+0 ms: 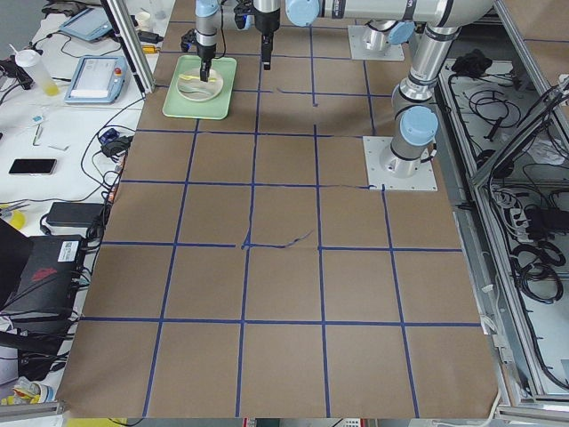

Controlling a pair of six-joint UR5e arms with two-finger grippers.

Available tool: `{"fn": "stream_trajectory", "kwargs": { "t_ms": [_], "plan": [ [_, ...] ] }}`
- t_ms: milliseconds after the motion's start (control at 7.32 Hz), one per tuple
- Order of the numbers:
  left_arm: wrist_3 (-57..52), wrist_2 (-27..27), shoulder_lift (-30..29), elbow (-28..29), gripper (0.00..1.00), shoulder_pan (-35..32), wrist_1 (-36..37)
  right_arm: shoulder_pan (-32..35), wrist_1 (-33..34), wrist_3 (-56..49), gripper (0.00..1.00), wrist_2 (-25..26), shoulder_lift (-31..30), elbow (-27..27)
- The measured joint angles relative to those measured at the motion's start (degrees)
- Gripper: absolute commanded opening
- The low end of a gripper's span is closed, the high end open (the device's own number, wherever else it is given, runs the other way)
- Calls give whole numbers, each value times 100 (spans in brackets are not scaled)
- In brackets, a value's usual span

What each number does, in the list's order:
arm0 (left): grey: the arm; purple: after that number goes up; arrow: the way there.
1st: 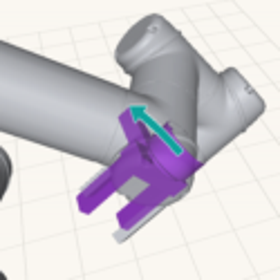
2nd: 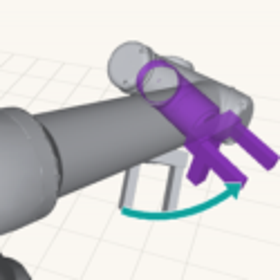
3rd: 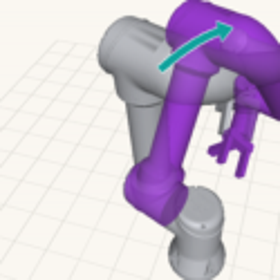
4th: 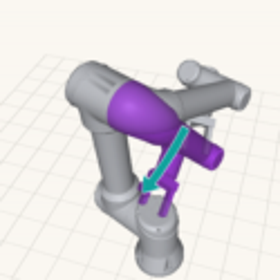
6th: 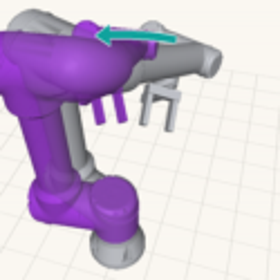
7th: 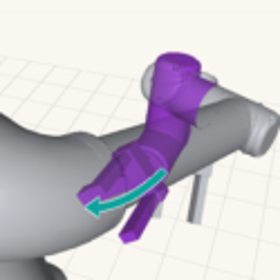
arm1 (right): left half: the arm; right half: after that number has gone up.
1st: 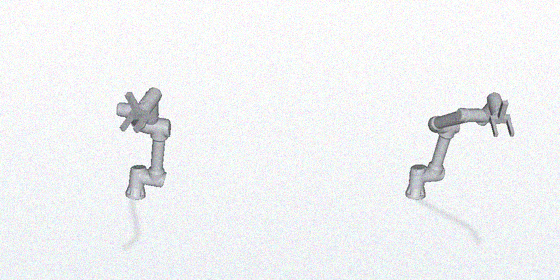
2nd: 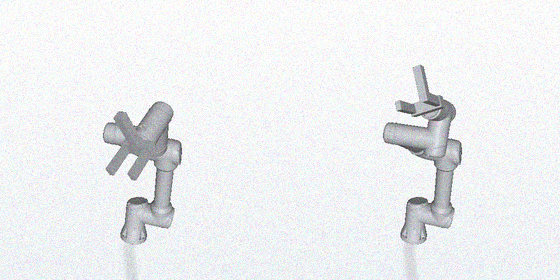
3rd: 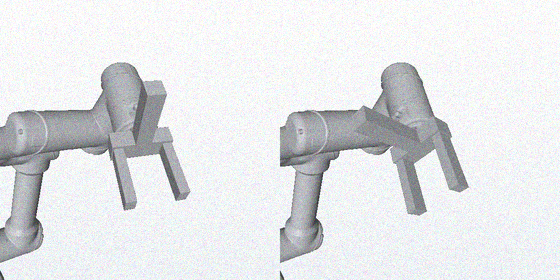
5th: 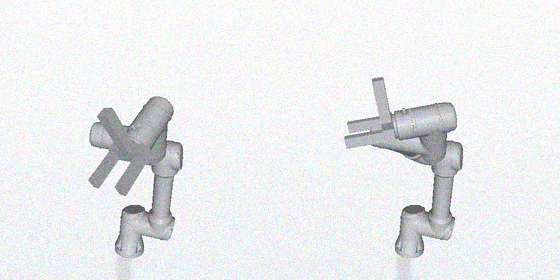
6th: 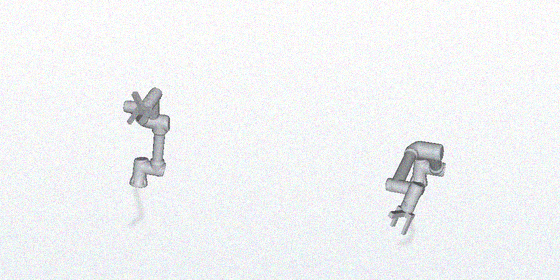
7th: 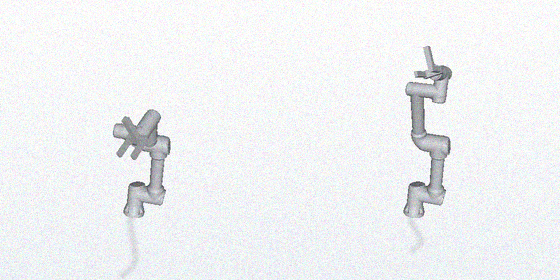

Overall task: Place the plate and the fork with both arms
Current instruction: 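Lift the fork out of the plate and move it beside the plate, then lower the fork onto the tray beside the plate and release it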

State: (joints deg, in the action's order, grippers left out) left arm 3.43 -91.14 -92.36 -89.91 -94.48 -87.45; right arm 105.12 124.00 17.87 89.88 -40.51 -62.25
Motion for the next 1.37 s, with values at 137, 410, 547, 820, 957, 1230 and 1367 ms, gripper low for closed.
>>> {"fn": "stream_trajectory", "kwargs": {
  "t_ms": [137, 410, 547, 820, 957, 1230, 1367],
  "plan": [
    [0, 0, -6, 0, 100, 0, 0, -34, -7, -77, 20, 14, -63, -59],
    [2, 0, -30, -5, 100, 0, 8, -239, -26, -438, 20, 33, -204, -169],
    [4, 0, -42, -7, 100, 0, 14, -396, -31, -590, 20, 29, -248, -216],
    [1, 0, -58, -9, 100, 0, 17, -664, -20, -981, 20, 37, -284, -446],
    [0, 2, -61, -9, 100, 0, 20, -738, -5, -1171, 20, 106, -291, -590],
    [0, 8, -66, -9, 100, 0, 25, -778, 15, -1435, 56, 286, -278, -737],
    [0, 8, -67, -9, 100, 0, 26, -780, 22, -1459, 89, 306, -272, -770]
  ]
}}
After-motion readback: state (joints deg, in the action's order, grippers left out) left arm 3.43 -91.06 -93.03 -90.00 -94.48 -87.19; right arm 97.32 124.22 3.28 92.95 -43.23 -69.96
